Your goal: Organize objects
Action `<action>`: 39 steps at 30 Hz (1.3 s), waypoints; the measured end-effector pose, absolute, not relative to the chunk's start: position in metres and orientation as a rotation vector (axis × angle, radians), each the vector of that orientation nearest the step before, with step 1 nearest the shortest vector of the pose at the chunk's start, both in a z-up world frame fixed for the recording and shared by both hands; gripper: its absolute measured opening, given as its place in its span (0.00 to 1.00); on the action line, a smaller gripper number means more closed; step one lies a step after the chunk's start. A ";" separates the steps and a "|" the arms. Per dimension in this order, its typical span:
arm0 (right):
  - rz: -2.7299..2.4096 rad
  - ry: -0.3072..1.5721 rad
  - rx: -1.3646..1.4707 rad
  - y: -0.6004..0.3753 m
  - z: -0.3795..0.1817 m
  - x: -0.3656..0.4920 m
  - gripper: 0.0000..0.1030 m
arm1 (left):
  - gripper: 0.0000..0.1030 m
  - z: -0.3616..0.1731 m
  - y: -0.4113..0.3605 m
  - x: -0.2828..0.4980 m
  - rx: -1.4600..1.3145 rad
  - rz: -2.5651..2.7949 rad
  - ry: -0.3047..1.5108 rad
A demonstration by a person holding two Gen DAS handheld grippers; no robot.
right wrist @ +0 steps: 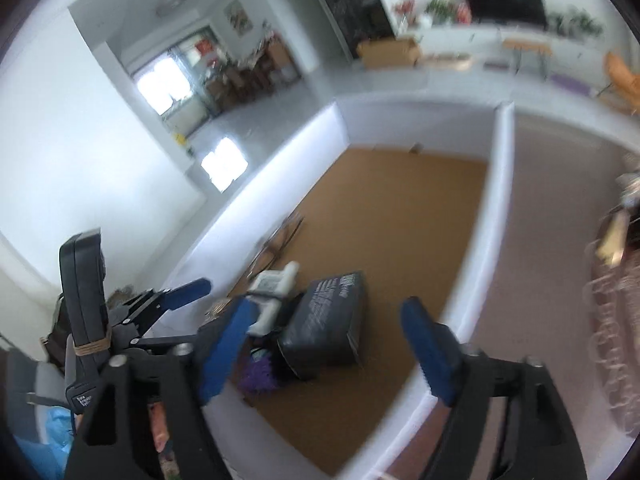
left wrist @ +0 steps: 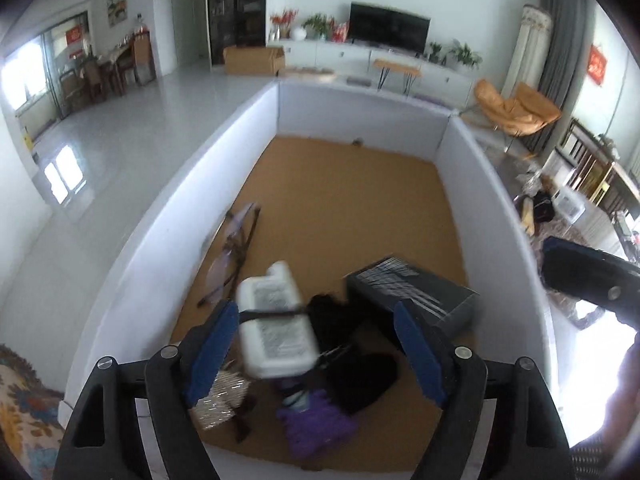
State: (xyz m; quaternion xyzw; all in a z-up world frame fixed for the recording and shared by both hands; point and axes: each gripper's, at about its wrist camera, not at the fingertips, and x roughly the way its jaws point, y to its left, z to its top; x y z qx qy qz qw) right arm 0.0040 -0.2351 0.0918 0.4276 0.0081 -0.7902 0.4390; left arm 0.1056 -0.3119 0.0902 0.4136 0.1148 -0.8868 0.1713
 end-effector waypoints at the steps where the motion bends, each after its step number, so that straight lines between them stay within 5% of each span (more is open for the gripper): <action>1: -1.996 0.017 1.026 -0.222 0.097 0.005 0.85 | 0.77 0.094 -0.305 0.103 1.152 -2.545 0.325; 5: -2.206 0.009 0.922 -0.157 0.097 -0.004 0.96 | 0.77 0.113 -0.269 0.096 1.093 -2.694 0.310; 10: -2.515 0.067 1.030 -0.041 0.051 -0.029 0.97 | 0.78 0.146 -0.172 0.097 1.071 -3.005 0.174; 12: -2.616 0.146 1.115 -0.002 0.026 -0.036 0.97 | 0.92 0.153 -0.139 0.099 1.100 -3.104 0.143; 13: -2.657 0.183 1.159 0.018 0.009 -0.036 0.97 | 1.00 0.151 -0.118 0.100 1.132 -3.161 0.129; 19: -2.823 0.088 1.308 0.122 -0.028 -0.027 0.97 | 1.00 0.087 -0.032 0.078 1.451 -3.197 0.071; 25: -2.879 -0.019 1.287 0.149 -0.024 -0.031 0.97 | 1.00 0.015 -0.012 0.031 1.552 -2.981 -0.021; 39: -2.870 0.060 1.315 0.141 -0.029 -0.023 0.97 | 1.00 -0.022 -0.026 -0.029 1.488 -2.820 -0.053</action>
